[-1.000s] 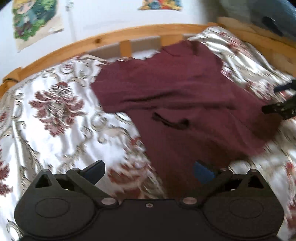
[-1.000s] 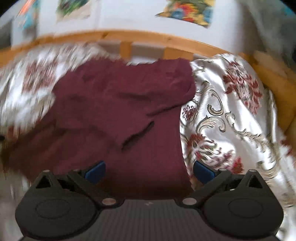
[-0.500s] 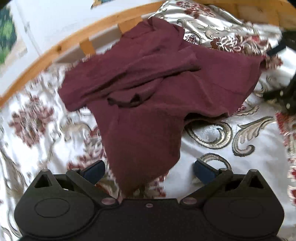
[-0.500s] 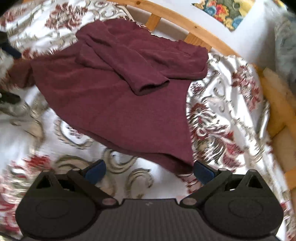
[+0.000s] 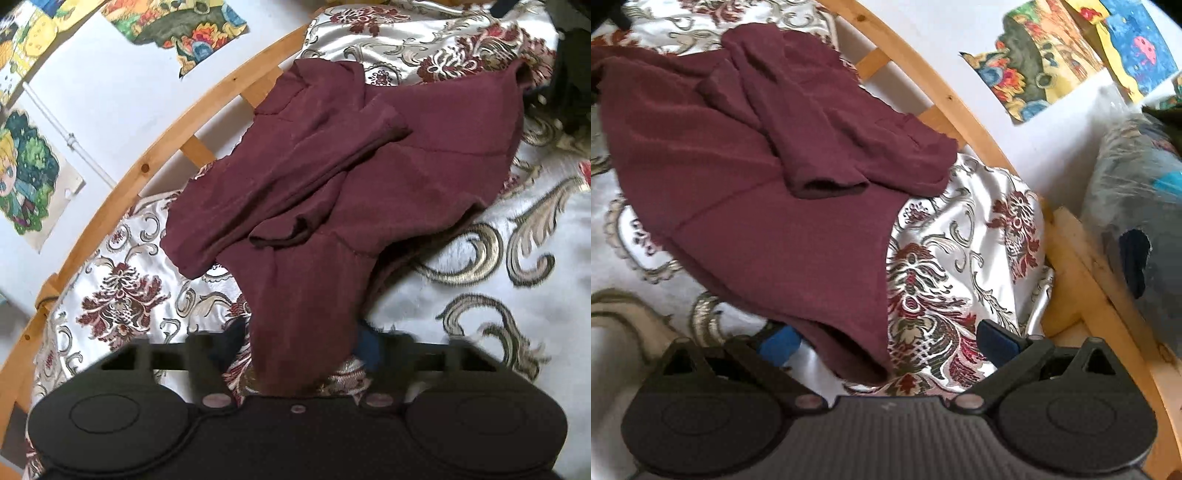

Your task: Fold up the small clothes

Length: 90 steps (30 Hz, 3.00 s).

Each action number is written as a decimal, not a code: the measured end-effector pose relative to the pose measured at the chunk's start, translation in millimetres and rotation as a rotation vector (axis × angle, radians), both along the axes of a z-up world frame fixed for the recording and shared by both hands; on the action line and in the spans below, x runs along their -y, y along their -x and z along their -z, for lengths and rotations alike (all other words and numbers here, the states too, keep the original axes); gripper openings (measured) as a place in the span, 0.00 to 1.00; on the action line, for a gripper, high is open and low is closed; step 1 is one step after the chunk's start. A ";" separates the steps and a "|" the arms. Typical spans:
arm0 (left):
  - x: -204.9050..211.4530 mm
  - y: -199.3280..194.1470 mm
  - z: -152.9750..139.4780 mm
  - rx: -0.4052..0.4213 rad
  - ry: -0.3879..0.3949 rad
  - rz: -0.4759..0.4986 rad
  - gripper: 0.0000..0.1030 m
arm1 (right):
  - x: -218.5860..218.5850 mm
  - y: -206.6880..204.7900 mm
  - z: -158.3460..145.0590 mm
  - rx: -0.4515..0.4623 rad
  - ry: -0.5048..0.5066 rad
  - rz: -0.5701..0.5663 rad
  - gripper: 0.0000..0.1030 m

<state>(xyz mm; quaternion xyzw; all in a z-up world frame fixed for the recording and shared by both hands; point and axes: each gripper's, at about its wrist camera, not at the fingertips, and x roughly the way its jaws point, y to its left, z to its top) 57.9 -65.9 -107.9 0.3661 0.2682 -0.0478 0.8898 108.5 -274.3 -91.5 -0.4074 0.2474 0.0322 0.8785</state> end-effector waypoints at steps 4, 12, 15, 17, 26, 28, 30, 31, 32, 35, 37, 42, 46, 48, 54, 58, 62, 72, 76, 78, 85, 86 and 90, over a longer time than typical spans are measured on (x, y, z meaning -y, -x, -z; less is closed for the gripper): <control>-7.3 3.3 -1.4 -0.010 0.040 0.005 0.18 | 2.0 -5.7 3.0 -0.077 -0.041 0.005 0.37; -35.8 12.9 -36.1 0.053 0.180 -0.045 0.14 | 1.3 17.5 -24.3 -0.066 -0.166 -0.024 0.10; -53.8 22.2 -56.8 0.062 0.241 -0.063 0.13 | -1.2 36.7 -45.7 -0.040 -0.191 -0.057 0.10; -66.6 32.6 -71.0 0.071 0.270 -0.056 0.13 | -2.3 52.1 -57.6 -0.038 -0.198 -0.081 0.10; -119.3 99.4 -118.0 0.038 0.351 -0.015 0.13 | -19.9 135.8 -107.4 -0.107 -0.193 -0.213 0.10; -127.4 113.2 -123.5 0.030 0.350 -0.011 0.13 | -23.7 156.2 -116.9 -0.123 -0.194 -0.233 0.10; -135.2 127.7 -128.9 0.021 0.366 0.014 0.13 | -27.2 176.8 -125.4 -0.142 -0.211 -0.241 0.10; -140.3 132.8 -131.7 0.013 0.377 0.027 0.13 | -28.9 185.2 -128.3 -0.152 -0.221 -0.242 0.10; -144.1 136.2 -134.3 0.006 0.386 0.034 0.13 | -30.1 192.2 -131.0 -0.158 -0.233 -0.244 0.10; -150.8 136.1 -139.6 -0.012 0.401 0.030 0.14 | -34.5 201.5 -136.5 -0.145 -0.255 -0.240 0.10; -152.1 128.0 -145.0 -0.019 0.412 0.020 0.14 | -36.7 197.8 -139.2 -0.109 -0.270 -0.228 0.10; -143.2 91.7 -168.9 -0.037 0.445 -0.022 0.14 | -30.9 160.2 -145.3 -0.012 -0.320 -0.179 0.10; -131.7 46.2 -188.3 -0.066 0.434 -0.076 0.14 | -25.2 113.0 -144.8 0.047 -0.353 -0.153 0.10; -128.8 20.0 -194.5 -0.095 0.438 -0.114 0.14 | -22.0 87.5 -142.3 0.065 -0.376 -0.141 0.10; -121.0 -54.0 -191.9 -0.126 0.402 -0.191 0.14 | -19.1 17.9 -135.4 0.103 -0.445 -0.100 0.10; -122.2 -107.6 -175.8 -0.140 0.406 -0.240 0.14 | -23.6 -27.8 -129.1 0.103 -0.447 -0.088 0.10; -130.9 -163.7 -154.0 -0.183 0.452 -0.297 0.14 | -28.0 -70.9 -116.9 0.063 -0.433 -0.082 0.10; -139.0 -240.5 -110.7 -0.226 0.468 -0.360 0.15 | -39.7 -161.0 -84.8 -0.052 -0.394 -0.064 0.10; -138.7 -259.1 -92.9 -0.243 0.483 -0.383 0.15 | -41.6 -181.7 -71.3 -0.088 -0.395 -0.045 0.10; -137.8 -267.2 -86.8 -0.247 0.491 -0.392 0.15 | -41.0 -190.2 -64.2 -0.109 -0.408 -0.028 0.10; -137.5 -284.4 -76.8 -0.262 0.528 -0.438 0.23 | -35.9 -208.6 -48.9 -0.167 -0.427 -0.011 0.11; -137.5 -284.7 -76.3 -0.263 0.531 -0.436 0.26 | -35.2 -210.0 -48.4 -0.173 -0.429 -0.009 0.12; -141.3 -283.3 -77.6 -0.247 0.541 -0.448 0.61 | -27.4 -207.8 -49.8 -0.189 -0.473 -0.014 0.36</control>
